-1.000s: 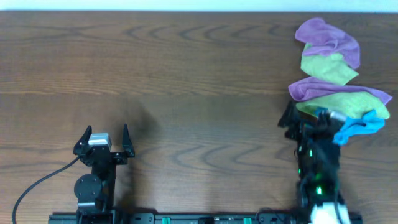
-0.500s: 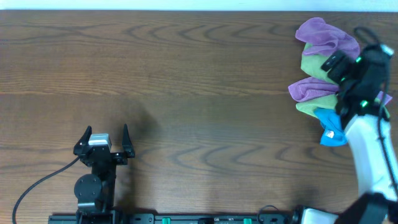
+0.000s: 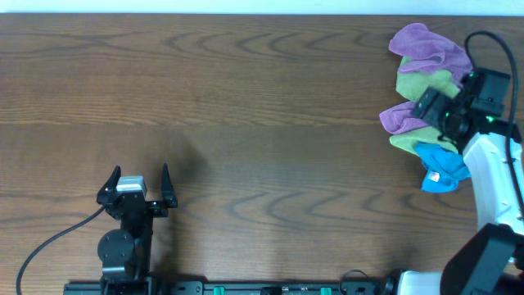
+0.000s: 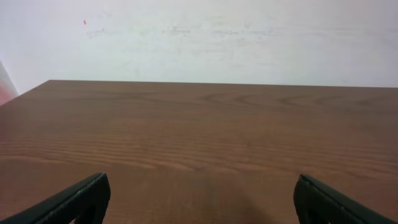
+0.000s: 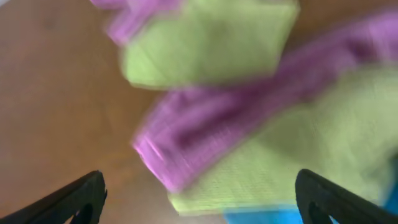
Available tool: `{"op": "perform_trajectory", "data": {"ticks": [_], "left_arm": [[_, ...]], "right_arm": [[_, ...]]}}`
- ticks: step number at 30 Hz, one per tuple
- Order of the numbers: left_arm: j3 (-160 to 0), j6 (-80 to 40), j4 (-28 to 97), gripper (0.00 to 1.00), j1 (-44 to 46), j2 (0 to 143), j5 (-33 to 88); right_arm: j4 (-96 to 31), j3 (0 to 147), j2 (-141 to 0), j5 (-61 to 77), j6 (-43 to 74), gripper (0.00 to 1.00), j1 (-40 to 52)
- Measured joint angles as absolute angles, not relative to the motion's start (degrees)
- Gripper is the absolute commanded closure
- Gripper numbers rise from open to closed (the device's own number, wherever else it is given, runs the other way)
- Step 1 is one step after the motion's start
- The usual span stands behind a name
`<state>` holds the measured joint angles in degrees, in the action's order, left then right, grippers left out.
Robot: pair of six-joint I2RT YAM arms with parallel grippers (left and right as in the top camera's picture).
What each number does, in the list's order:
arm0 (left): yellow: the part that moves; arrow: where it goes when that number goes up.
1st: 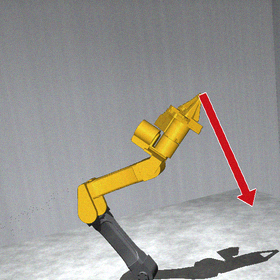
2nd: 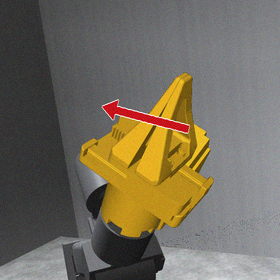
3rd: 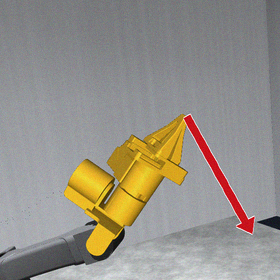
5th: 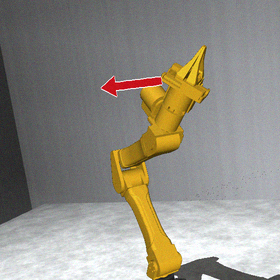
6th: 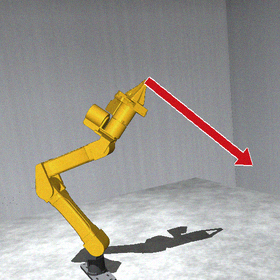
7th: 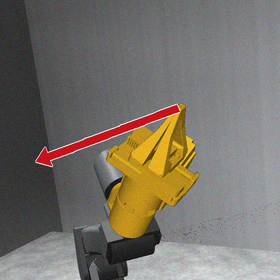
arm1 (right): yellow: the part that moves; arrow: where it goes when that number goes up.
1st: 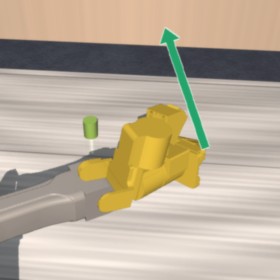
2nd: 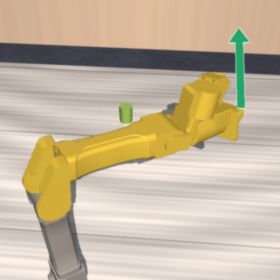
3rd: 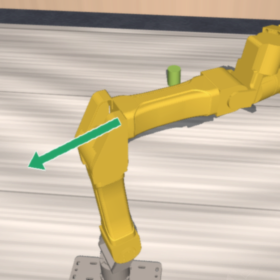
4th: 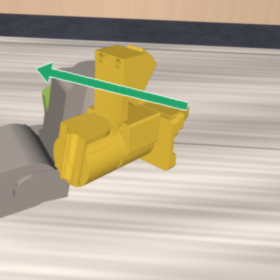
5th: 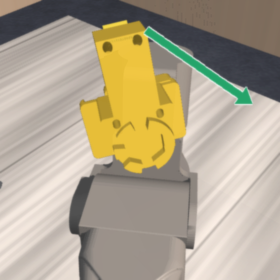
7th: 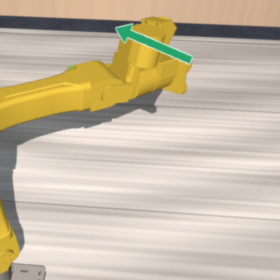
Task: Fold the cloth
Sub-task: 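Reach the right gripper into the cloth pile and grasp the green cloth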
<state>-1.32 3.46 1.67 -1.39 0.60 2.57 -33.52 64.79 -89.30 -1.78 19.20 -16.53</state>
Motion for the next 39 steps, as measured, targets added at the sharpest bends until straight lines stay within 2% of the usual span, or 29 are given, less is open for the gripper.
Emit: {"op": "perform_trajectory", "data": {"ticks": [4, 11, 16, 22, 25, 27, 34, 35, 36, 39], "left_arm": [[-1.3, 3.5, 1.7, 0.04, -1.4, 0.6, 2.6], [-1.3, 3.5, 1.7, 0.05, -1.4, 0.6, 2.6], [-1.3, 3.5, 1.7, 0.05, -1.4, 0.6, 2.6], [-1.3, 3.5, 1.7, 0.05, -1.4, 0.6, 2.6], [-1.3, 3.5, 1.7, 0.05, -1.4, 0.6, 2.6], [-1.3, 3.5, 1.7, 0.05, -1.4, 0.6, 2.6], [-1.3, 3.5, 1.7, 0.05, -1.4, 0.6, 2.6], [-1.3, 3.5, 1.7, 0.05, -1.4, 0.6, 2.6], [-1.3, 3.5, 1.7, 0.05, -1.4, 0.6, 2.6], [-1.3, 3.5, 1.7, 0.05, -1.4, 0.6, 2.6]], "right_arm": [[-41.4, 64.8, -89.3, -8.4, 22.4, 0.05, -16.5], [-45.6, 64.8, -89.3, -16.1, 24.5, 0.09, -16.5], [-42.5, 64.8, -89.3, -19.7, 25.5, 0.17, -17.3], [-39.6, 64.8, -93.5, -19.7, 25.4, 0.18, -20.0], [-38.9, 64.8, -96.8, -19.2, 25.3, 0.23, -20.1], [-38.1, 64.7, -98.4, -19.0, 25.3, 0.29, -20.1], [-36.0, 64.7, -99.9, -18.7, 24.9, 0.69, -20.1], [-35.6, 64.7, -99.9, -18.7, 25.0, 0.79, -20.1], [-35.4, 64.7, -99.9, -18.7, 24.7, 0.84, -20.1], [-34.5, 64.7, -99.9, -18.6, 24.8, 0.95, -20.1]]}}
